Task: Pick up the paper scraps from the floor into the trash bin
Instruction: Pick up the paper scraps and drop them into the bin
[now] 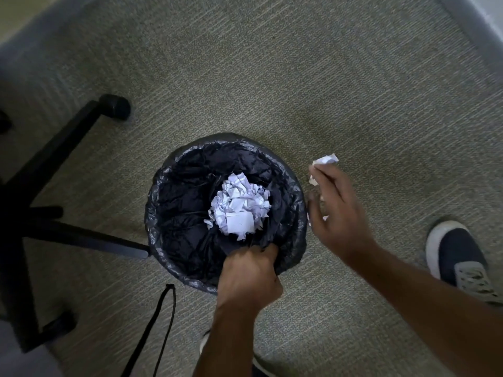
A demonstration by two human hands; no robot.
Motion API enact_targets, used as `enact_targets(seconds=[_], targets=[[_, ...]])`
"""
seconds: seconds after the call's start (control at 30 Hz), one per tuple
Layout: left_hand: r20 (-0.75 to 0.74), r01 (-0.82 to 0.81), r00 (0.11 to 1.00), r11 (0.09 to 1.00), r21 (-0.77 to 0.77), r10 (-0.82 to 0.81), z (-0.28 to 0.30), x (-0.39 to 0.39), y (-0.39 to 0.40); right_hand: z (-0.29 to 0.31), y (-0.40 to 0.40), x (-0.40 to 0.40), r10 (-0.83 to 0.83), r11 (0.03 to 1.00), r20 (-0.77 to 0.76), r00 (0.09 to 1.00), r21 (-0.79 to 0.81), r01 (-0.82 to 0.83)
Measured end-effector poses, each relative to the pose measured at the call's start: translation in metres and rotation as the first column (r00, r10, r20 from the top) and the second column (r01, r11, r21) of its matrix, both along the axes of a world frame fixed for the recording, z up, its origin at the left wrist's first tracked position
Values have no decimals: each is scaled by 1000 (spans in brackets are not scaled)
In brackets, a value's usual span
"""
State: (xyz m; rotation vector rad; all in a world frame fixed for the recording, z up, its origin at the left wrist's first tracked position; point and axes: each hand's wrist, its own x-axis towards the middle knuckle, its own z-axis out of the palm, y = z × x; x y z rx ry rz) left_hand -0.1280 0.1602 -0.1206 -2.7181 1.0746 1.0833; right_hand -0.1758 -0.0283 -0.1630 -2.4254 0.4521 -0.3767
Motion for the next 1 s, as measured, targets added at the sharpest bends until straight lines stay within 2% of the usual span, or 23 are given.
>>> enact_targets(seconds=[0.07,0.13,0.27,0.33,0.4,0.47,0.5,0.57,0.63,0.7,0.77,0.83,0.93,1.0], targets=[[-9,-2,1000,1000,3,2,2,1,-1,21,17,-3,27,1000,101,995,-10,-26],[0,3,1000,1000,-7,-3,4,3,-3,39,31,-7,195,980,142,970,-66,-187],[-18,-42,999,998,-42,41,1,1,-2,56,41,-6,519,848,83,851,-175,-500],[0,-43,999,999,-30,43,0,0,-2,55,40,0,574,805,79,815,-238,-544],[-4,-30,1000,999,-18,30,2,1,-3,51,33,6,477,862,139,868,-266,-432],[-3,-10,1000,1000,5,10,3,3,-5,46,21,14,247,964,184,951,-146,-222],[2,-2,1000,1000,6,2,3,3,-4,40,13,17,123,992,160,980,-61,-114],[10,0,1000,1000,-17,1,1,2,-2,19,-9,18,-65,997,2,998,37,65],[18,7,1000,1000,-15,-7,0,2,-1,-15,-36,13,-94,995,-244,965,-5,95],[28,8,1000,1000,-11,-7,-1,2,-1,-50,-64,6,-9,998,-530,848,-60,-26],[29,8,1000,1000,-10,-8,-4,1,1,-73,-83,3,69,984,-727,683,-61,-165],[37,9,999,1000,-24,-8,-6,1,1,-87,-94,6,107,967,-822,559,-45,-252],[33,2,999,999,-36,0,-6,0,1,-99,-92,16,139,950,-865,482,-21,-312],[31,3,1000,999,-49,-1,-5,0,1,-106,-87,20,114,958,-896,430,-16,-288]])
